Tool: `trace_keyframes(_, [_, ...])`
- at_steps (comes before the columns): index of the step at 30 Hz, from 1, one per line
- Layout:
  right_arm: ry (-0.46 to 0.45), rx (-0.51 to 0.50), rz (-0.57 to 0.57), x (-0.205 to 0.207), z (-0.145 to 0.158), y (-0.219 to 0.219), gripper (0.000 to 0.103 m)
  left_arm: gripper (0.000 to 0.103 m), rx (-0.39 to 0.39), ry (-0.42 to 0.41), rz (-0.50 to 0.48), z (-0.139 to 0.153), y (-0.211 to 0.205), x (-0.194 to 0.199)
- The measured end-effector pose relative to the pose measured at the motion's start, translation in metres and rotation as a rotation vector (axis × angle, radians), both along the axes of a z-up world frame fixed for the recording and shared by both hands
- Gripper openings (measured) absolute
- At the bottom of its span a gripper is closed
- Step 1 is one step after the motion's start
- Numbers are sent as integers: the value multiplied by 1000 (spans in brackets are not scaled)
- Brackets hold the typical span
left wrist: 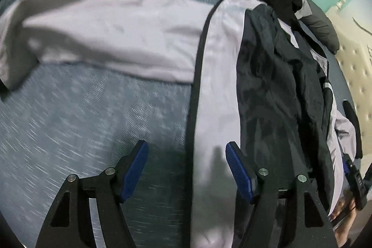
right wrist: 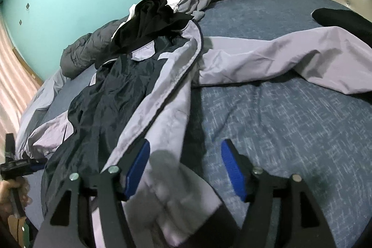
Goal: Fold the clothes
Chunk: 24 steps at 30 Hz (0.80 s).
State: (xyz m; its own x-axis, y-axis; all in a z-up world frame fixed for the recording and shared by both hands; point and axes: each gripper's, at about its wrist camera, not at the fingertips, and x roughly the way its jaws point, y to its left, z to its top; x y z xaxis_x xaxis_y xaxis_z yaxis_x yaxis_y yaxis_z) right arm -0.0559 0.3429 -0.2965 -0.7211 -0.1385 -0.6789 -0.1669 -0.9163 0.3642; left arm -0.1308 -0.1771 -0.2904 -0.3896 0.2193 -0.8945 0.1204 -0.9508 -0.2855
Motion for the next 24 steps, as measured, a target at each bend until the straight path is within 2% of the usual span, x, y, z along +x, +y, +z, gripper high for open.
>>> trace_keyframes(4, [-1,-12,-21,4,-3,9,65,73,-13,-30,13,-16,4,4])
trace_keyframes(9, [0,-29,-23,3,-4,11,65,72,7,-20,-12,-19,9,8])
trace_keyframes(10, [0,-25,-19,3,-4,9,65,66,6,-17,-26,-19,12,8])
trace_keyframes(13, [0,-18,-11,2,-5,6,65,35,0,-3,-62,-16,20,9])
trace_keyframes(15, [0,-15,-9,1,-5,4,65,31,4,11,-82,-14,26,11])
trace_keyframes(17, [-2,-19,-14,1,-6,5,65,16,3,17,-110,-11,33,12])
trace_keyframes(24, [-5,-48,-38,1,-9,11,65,4,38,68,-159,20,47,14])
